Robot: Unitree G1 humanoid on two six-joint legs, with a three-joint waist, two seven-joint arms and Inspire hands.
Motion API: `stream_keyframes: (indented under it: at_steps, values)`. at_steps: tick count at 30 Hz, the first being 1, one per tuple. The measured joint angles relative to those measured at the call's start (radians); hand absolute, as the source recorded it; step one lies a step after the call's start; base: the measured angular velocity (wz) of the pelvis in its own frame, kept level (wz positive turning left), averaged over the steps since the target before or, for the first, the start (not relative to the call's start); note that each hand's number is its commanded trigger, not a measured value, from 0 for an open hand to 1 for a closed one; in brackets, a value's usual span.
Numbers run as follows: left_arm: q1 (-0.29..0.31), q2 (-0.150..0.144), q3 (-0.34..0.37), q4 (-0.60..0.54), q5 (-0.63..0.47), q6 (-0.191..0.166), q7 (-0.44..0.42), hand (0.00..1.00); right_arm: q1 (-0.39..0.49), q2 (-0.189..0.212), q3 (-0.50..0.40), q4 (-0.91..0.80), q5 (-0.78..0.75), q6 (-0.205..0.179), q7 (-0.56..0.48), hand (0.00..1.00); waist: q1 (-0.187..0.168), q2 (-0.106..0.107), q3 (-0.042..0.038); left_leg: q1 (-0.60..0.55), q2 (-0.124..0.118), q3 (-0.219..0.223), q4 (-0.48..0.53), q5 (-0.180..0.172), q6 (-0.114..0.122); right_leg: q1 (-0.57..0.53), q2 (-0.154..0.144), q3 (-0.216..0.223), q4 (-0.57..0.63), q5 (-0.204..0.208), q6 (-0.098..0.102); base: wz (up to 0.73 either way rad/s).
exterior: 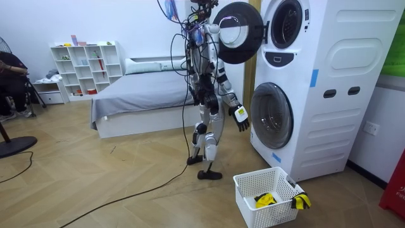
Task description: Pick clothes from washing machine
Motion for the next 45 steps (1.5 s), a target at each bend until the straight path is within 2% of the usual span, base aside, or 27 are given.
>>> stream_keyframes:
  at_steps: [2,6,8,9,10,13,15,17,21,24,32,33,34,36,37,38,39,42,44,45]
  values:
    - [-0.019,0.010,0.003,-0.044,-0.020,-0.006,0.025,0.00,0.018,-0.001,-0.021,-0.033,-0.023,-0.016,-0.012,0.00,-0.010,0.011,-0.0014,0.013,-0.008,-0.031,-0.013,0.000,0.001,0.019,-0.004,-0.003,0.000,-0.004,0.005,0.29]
    - [-0.041,0.028,0.020,-0.161,-0.036,-0.023,0.069,0.00,0.055,-0.003,-0.047,-0.126,-0.038,-0.018,-0.012,0.00,-0.014,0.022,-0.0016,0.028,-0.012,-0.041,-0.013,0.002,0.002,0.041,-0.006,-0.011,0.000,-0.006,0.007,0.11]
    - [-0.064,0.055,0.019,-0.222,-0.034,-0.033,0.086,0.00,0.072,-0.006,-0.060,-0.177,-0.071,-0.018,-0.010,0.00,-0.027,0.033,-0.0063,0.031,-0.016,-0.048,-0.013,0.003,0.005,0.048,-0.011,-0.018,0.000,-0.009,0.010,0.11]
    - [-0.067,0.062,0.019,-0.245,-0.032,-0.035,0.087,0.00,0.075,-0.007,-0.061,-0.182,-0.085,-0.023,-0.009,0.00,-0.030,0.034,-0.0060,0.031,-0.017,-0.051,-0.013,0.003,0.005,0.046,-0.011,-0.018,0.001,-0.009,0.010,0.00]
    - [-0.069,0.075,0.019,-0.305,-0.024,-0.036,0.092,0.00,0.086,-0.008,-0.064,-0.186,-0.108,-0.037,-0.010,0.00,-0.032,0.038,-0.0081,0.030,-0.017,-0.050,-0.011,0.003,0.005,0.042,-0.012,-0.016,0.002,-0.010,0.011,0.00]
    - [-0.099,0.106,0.020,-0.384,0.016,-0.056,0.119,0.00,0.140,-0.009,-0.072,-0.238,-0.145,-0.037,-0.010,0.00,-0.028,0.050,-0.0108,0.030,-0.020,-0.050,-0.012,0.004,0.007,0.042,-0.015,-0.017,0.003,-0.011,0.013,0.00]
    - [-0.100,0.123,0.020,-0.452,0.019,-0.059,0.143,0.00,0.162,-0.009,-0.073,-0.259,-0.143,-0.038,-0.009,0.00,-0.046,0.056,-0.0087,0.038,-0.022,-0.051,-0.013,0.004,0.007,0.048,-0.016,-0.016,0.003,-0.012,0.015,0.00]
    - [-0.124,0.138,0.020,-0.495,0.027,-0.071,0.159,0.00,0.169,-0.009,-0.083,-0.259,-0.137,-0.038,-0.007,0.00,-0.051,0.061,-0.0074,0.060,-0.022,-0.047,-0.025,0.004,0.007,0.060,-0.015,-0.005,0.004,-0.014,0.018,-0.10]
    - [-0.159,0.143,0.020,-0.548,0.079,-0.077,0.165,0.00,0.171,-0.008,-0.100,-0.258,-0.144,-0.040,0.004,0.00,-0.061,0.060,-0.0064,0.065,-0.023,-0.040,-0.030,0.004,0.007,0.060,-0.014,0.003,0.002,-0.015,0.018,-0.07]
    - [-0.173,0.143,0.016,-0.635,0.142,-0.078,0.163,0.00,0.171,-0.011,-0.100,-0.256,-0.146,-0.040,0.014,0.00,-0.074,0.056,-0.0049,0.058,-0.023,-0.040,-0.030,0.004,0.007,0.054,-0.014,0.006,0.001,-0.015,0.018,0.00]
    - [-0.175,0.153,0.002,-0.651,0.262,-0.065,0.169,0.00,0.162,-0.010,-0.094,-0.248,-0.164,-0.039,0.059,0.00,-0.080,0.057,-0.0004,0.059,-0.022,-0.039,-0.029,0.004,0.007,0.050,-0.013,0.007,0.003,-0.015,0.018,0.01]
    - [-0.175,0.157,-0.003,-0.653,0.264,-0.064,0.170,0.00,0.157,-0.010,-0.094,-0.241,-0.164,-0.040,0.062,0.00,-0.080,0.057,0.0011,0.059,-0.022,-0.039,-0.029,0.004,0.007,0.050,-0.013,0.007,0.003,-0.015,0.018,0.07]
    - [-0.175,0.159,-0.006,-0.662,0.283,-0.062,0.170,0.00,0.145,-0.010,-0.096,-0.224,-0.164,-0.042,0.071,0.00,-0.080,0.055,0.0059,0.053,-0.023,-0.041,-0.029,0.004,0.007,0.050,-0.014,0.007,0.003,-0.015,0.018,0.11]
    - [-0.174,0.159,-0.009,-0.692,0.301,-0.047,0.170,0.00,0.138,-0.009,-0.095,-0.210,-0.164,-0.043,0.087,0.00,-0.080,0.050,0.0090,0.042,-0.024,-0.046,-0.026,0.005,0.008,0.043,-0.014,0.016,0.002,-0.015,0.018,0.17]
    - [-0.174,0.159,-0.019,-0.716,0.301,-0.034,0.170,0.00,0.135,-0.009,-0.095,-0.209,-0.164,-0.045,0.095,0.00,-0.080,0.041,0.0110,0.035,-0.024,-0.050,-0.020,0.006,0.010,0.039,-0.014,0.034,0.001,-0.015,0.018,0.23]
    - [-0.174,0.159,-0.029,-0.739,0.301,-0.025,0.167,0.00,0.128,-0.009,-0.095,-0.196,-0.164,-0.052,0.100,0.00,-0.080,0.036,0.0134,0.025,-0.027,-0.063,-0.011,0.006,0.010,0.037,-0.015,0.033,0.000,-0.015,0.018,0.25]
    - [-0.174,0.160,-0.033,-0.751,0.302,-0.021,0.166,0.00,0.124,-0.009,-0.094,-0.186,-0.163,-0.056,0.101,0.00,-0.080,0.035,0.0141,0.020,-0.027,-0.067,-0.009,0.006,0.010,0.036,-0.015,0.034,0.000,-0.015,0.019,0.30]
    - [-0.174,0.162,-0.065,-0.812,0.382,0.021,0.164,0.00,0.106,-0.009,-0.092,-0.155,-0.163,-0.060,0.100,0.00,-0.079,0.026,0.0141,-0.017,-0.027,-0.075,0.008,0.007,0.011,0.015,-0.018,0.041,-0.003,-0.012,0.021,0.34]
    - [-0.174,0.167,-0.098,-0.869,0.423,0.082,0.153,0.00,0.080,-0.009,-0.092,-0.106,-0.165,-0.066,0.102,0.00,-0.079,0.027,0.0145,-0.048,-0.030,-0.077,0.026,0.009,0.014,0.003,-0.021,0.073,-0.006,-0.010,0.022,0.37]
    - [-0.174,0.172,-0.110,-0.880,0.429,0.094,0.147,0.00,0.077,-0.009,-0.092,-0.095,-0.166,-0.066,0.104,0.00,-0.079,0.027,0.0145,-0.053,-0.032,-0.077,0.026,0.010,0.016,0.004,-0.022,0.082,-0.010,-0.009,0.023,0.40]
